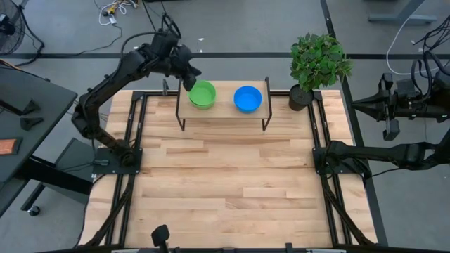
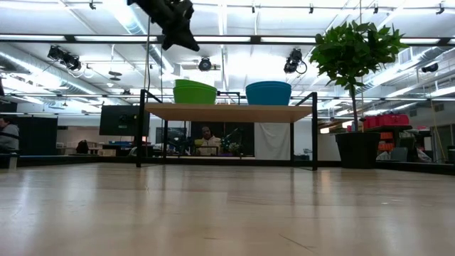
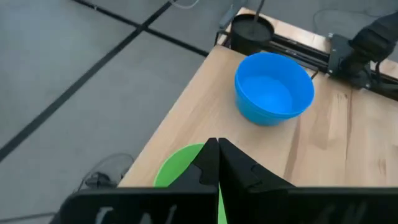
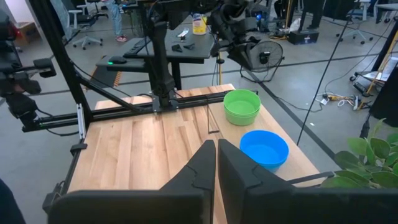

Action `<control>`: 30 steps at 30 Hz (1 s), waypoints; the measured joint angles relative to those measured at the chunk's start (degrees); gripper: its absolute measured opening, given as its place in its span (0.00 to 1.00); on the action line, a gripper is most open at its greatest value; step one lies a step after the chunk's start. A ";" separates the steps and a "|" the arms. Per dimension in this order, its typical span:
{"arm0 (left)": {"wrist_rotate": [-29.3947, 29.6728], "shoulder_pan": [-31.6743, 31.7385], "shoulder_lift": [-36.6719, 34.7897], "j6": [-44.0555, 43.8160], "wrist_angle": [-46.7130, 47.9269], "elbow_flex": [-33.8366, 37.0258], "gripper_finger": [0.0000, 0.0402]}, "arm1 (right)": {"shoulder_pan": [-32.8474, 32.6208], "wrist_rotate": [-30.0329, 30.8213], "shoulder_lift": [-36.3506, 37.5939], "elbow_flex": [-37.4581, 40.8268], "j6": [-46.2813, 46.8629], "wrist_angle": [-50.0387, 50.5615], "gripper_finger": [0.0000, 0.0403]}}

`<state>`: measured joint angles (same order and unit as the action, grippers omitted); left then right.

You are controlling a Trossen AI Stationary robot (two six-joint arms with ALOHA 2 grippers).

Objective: Pick & Place Mini bowls
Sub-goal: Stack the green bowl on the green bowl on the shelf

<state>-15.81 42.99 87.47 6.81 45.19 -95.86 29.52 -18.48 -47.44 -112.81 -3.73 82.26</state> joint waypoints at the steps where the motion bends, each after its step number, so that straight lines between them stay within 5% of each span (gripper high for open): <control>1: -0.64 0.28 -0.77 0.69 -1.17 1.35 0.00 | 0.00 0.00 0.00 0.00 0.00 0.00 0.06; 15: -11.32 6.68 -4.08 13.18 -6.46 14.50 0.00 | -0.02 -0.02 0.00 0.00 0.00 0.00 0.06; 30: -14.26 9.34 -4.01 18.63 -7.32 21.10 0.00 | 0.00 0.00 0.00 -0.01 0.00 0.00 0.06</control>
<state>-30.07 52.34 83.46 25.44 37.88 -74.75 29.51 -18.48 -47.44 -112.83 -3.73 82.26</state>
